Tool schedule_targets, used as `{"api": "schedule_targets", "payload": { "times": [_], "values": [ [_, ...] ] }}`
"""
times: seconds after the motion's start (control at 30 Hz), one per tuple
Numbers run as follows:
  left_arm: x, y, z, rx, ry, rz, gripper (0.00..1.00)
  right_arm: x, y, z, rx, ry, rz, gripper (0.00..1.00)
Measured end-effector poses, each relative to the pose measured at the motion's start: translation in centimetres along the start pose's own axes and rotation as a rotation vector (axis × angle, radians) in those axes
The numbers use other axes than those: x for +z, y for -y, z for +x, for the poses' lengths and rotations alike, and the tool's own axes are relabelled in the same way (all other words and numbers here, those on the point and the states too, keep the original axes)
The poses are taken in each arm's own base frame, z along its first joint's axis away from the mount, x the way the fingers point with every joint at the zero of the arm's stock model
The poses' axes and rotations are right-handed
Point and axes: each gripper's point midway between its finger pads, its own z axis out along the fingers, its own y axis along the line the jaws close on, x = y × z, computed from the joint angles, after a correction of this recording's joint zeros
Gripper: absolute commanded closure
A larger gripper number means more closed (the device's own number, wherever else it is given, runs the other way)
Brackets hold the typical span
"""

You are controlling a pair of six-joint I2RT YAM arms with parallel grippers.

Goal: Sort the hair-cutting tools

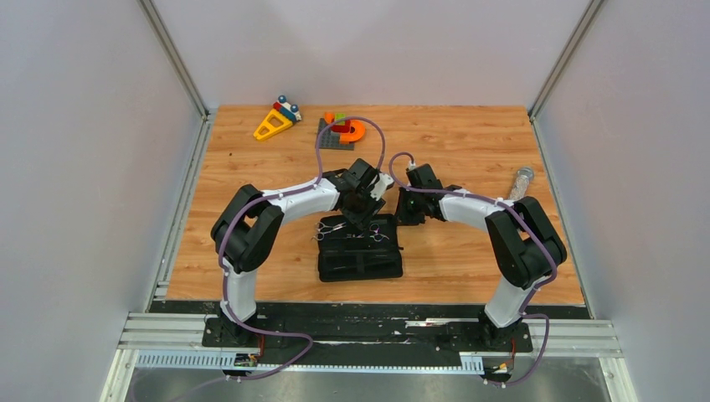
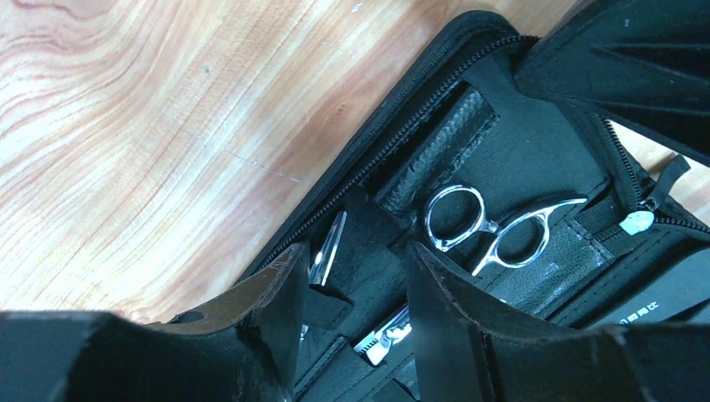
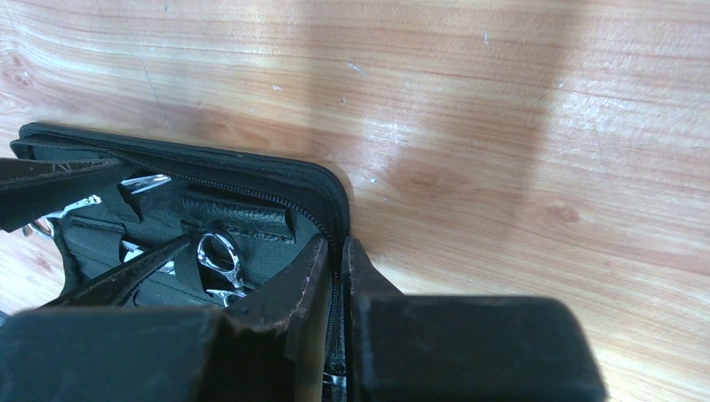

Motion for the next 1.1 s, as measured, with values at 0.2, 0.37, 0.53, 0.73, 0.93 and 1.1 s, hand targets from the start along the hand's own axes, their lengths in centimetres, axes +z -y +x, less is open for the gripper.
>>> {"api": "schedule_targets", "payload": {
  "times": [0.2,0.37,0.53,0.73,0.93,1.1],
  "values": [
    [0.0,0.6,0.0,0.026,0.004,0.052,0.49,0.0,0.0,0.0,0.0,0.0,0.0,0.96],
    [0.0,1.0,-0.1,0.04,0.006,0.081,0.48,0.0,0.0,0.0,0.0,0.0,0.0,0.96],
    [-0.1,0.9,-0.1,0.038,0.005,0.077,0.41,0.0,0.0,0.0,-0.001,0.0,0.0,0.96],
    [-1.2,-0.1,-0.3,-0.056,0.002,0.02,0.4,0.0,0.0,0.0,-0.004,0.001,-0.001,0.96],
    [-5.8,-4.3,-1.8,-0.279,0.123,-0.061,0.41,0.0,0.0,0.0,-0.009,0.001,-0.001,0.96],
    [-8.7,-9.8,-0.5,-0.492,0.192,-0.167,0.43,0.0,0.0,0.0,-0.012,0.001,-0.001,0.96]
  ]
}}
